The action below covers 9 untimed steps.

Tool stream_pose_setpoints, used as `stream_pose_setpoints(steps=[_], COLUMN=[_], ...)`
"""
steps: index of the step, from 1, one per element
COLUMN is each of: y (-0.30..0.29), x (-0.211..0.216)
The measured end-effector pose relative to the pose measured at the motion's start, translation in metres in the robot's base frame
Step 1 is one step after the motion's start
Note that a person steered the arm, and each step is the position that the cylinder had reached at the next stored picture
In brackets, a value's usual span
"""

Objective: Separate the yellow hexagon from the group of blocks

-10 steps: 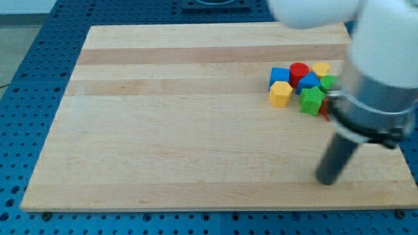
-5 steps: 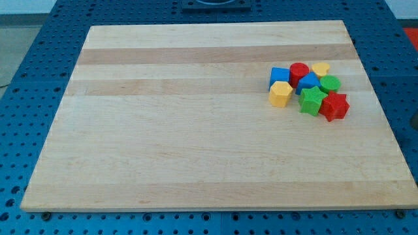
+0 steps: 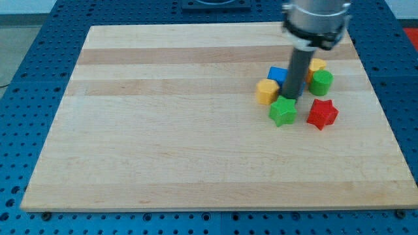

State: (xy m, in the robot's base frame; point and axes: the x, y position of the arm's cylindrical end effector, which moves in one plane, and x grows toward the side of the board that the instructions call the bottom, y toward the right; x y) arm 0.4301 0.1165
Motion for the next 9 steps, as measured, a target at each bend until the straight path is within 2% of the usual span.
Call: stream_pose_setpoints(steps=[2,4,5,7,8,9], y=[0.063,-0.03,-0.056,-0.012,-0.051,-0.097], x=[0.006,-0.039,-0.037,-0.001,-0.001,-0.025])
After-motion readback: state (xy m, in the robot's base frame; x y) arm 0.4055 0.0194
